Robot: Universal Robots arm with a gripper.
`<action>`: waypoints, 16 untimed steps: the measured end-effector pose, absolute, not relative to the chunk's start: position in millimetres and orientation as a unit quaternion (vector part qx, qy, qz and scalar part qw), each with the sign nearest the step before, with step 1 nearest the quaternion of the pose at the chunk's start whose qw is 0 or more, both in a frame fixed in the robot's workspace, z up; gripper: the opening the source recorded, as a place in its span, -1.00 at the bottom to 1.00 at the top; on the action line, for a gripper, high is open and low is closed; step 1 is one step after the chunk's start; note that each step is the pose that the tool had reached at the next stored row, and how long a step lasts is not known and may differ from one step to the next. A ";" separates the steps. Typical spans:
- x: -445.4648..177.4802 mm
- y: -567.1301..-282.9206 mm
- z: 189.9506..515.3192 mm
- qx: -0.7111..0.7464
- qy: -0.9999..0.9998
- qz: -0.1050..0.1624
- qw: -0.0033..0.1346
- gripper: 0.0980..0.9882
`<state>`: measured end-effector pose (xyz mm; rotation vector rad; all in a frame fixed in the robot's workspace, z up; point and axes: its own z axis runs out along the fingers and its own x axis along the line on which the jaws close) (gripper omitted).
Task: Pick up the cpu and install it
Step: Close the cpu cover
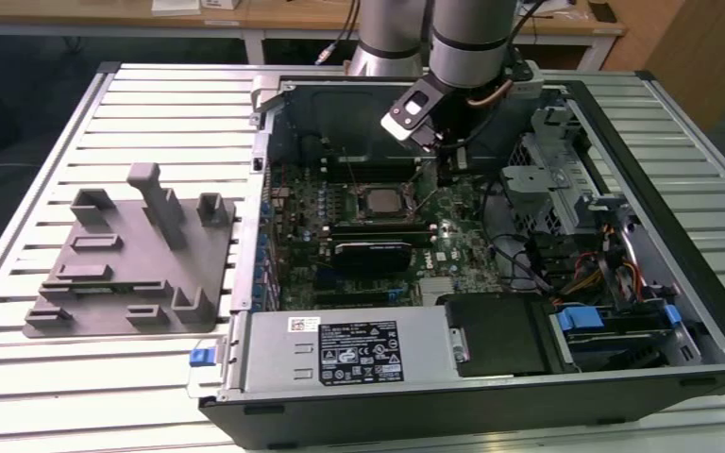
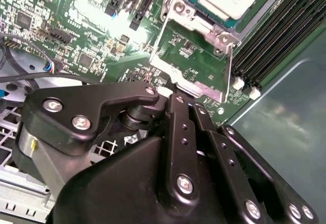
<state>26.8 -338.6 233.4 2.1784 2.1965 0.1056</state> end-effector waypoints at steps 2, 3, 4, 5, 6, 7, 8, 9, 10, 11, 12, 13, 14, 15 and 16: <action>25.0 -338.6 233.3 0.704 0.709 0.034 0.023 -0.98; 24.0 -338.6 233.2 0.704 0.709 0.034 0.023 -0.98; 23.1 -338.6 233.1 0.704 0.709 0.034 0.023 -0.98; 22.0 -338.6 233.0 0.704 0.709 0.034 0.023 -0.98; 21.1 -338.6 233.0 0.704 0.709 0.034 0.023 -0.98; 20.2 -338.6 233.0 0.704 0.709 0.034 0.023 -0.98; 19.4 -338.6 232.9 0.704 0.709 0.034 0.023 -0.98; 18.5 -338.6 232.8 0.704 0.709 0.034 0.023 -0.98; 17.6 -338.6 232.8 0.704 0.709 0.034 0.023 -0.98; 16.8 -338.6 232.7 0.704 0.709 0.034 0.023 -0.98; 16.0 -338.6 232.7 0.704 0.709 0.034 0.023 -0.98; 15.2 -338.6 232.6 0.704 0.709 0.034 0.023 -0.98; 14.4 -338.6 232.6 0.704 0.709 0.034 0.023 -0.98; 13.7 -338.6 232.5 0.704 0.709 0.034 0.023 -0.98; 13.0 -338.6 232.4 0.704 0.709 0.034 0.023 -0.98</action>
